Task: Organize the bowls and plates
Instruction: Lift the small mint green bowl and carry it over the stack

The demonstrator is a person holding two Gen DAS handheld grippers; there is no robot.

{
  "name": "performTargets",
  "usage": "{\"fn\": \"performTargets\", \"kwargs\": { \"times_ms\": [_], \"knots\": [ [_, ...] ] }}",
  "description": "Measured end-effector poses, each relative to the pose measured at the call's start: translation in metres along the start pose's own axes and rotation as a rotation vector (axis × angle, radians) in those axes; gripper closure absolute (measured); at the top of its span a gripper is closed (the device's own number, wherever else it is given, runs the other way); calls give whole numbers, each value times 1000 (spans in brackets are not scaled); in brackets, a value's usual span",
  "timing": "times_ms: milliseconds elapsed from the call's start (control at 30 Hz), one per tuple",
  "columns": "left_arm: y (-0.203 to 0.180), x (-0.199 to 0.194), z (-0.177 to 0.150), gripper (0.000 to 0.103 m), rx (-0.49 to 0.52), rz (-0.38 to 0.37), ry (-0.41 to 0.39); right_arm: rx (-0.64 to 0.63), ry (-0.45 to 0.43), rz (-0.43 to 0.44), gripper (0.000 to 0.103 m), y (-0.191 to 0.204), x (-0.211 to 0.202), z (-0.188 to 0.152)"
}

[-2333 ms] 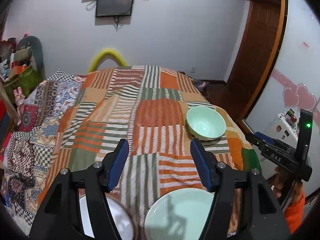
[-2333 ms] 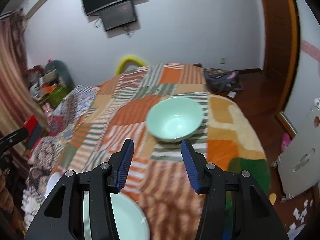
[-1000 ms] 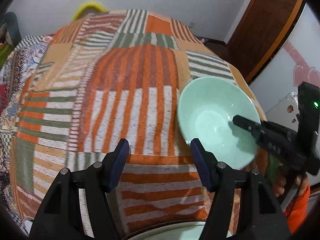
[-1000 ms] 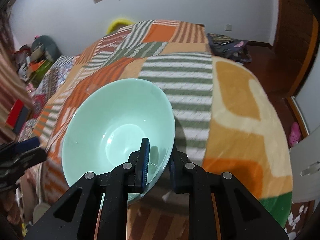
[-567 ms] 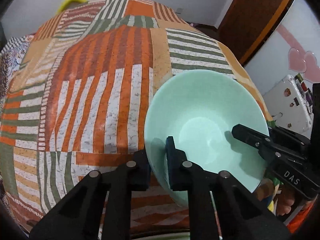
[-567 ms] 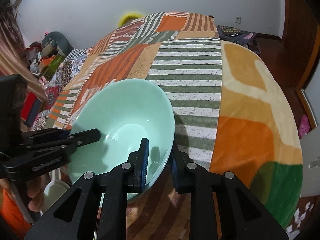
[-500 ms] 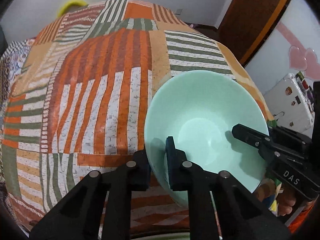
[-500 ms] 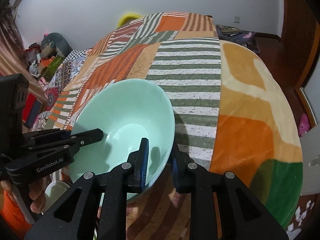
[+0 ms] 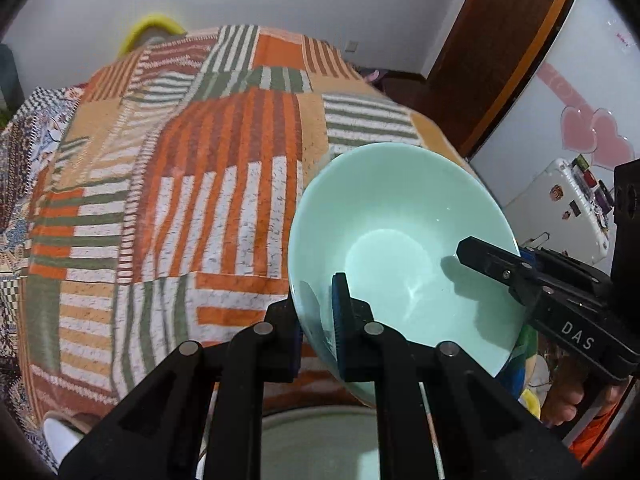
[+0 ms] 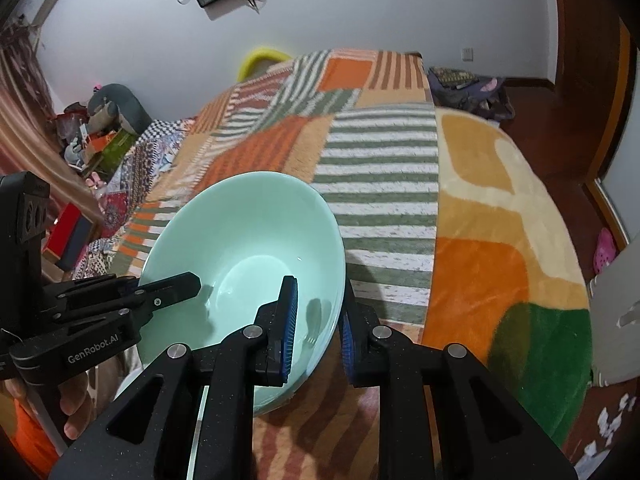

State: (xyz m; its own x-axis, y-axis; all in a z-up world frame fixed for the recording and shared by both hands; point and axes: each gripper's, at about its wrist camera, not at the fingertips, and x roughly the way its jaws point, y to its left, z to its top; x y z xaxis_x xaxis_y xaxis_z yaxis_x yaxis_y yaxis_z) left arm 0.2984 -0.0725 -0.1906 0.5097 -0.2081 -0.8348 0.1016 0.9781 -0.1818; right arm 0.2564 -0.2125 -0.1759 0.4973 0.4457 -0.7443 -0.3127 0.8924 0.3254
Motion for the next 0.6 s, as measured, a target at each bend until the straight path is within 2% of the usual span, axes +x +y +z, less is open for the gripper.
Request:
{"fn": "performTargets", "kwargs": {
  "times_ms": [600],
  "knots": [
    [24,-99,-34,91,-26,-3,-136,-84,-89,27,85,61,-40,-5]
  ]
}}
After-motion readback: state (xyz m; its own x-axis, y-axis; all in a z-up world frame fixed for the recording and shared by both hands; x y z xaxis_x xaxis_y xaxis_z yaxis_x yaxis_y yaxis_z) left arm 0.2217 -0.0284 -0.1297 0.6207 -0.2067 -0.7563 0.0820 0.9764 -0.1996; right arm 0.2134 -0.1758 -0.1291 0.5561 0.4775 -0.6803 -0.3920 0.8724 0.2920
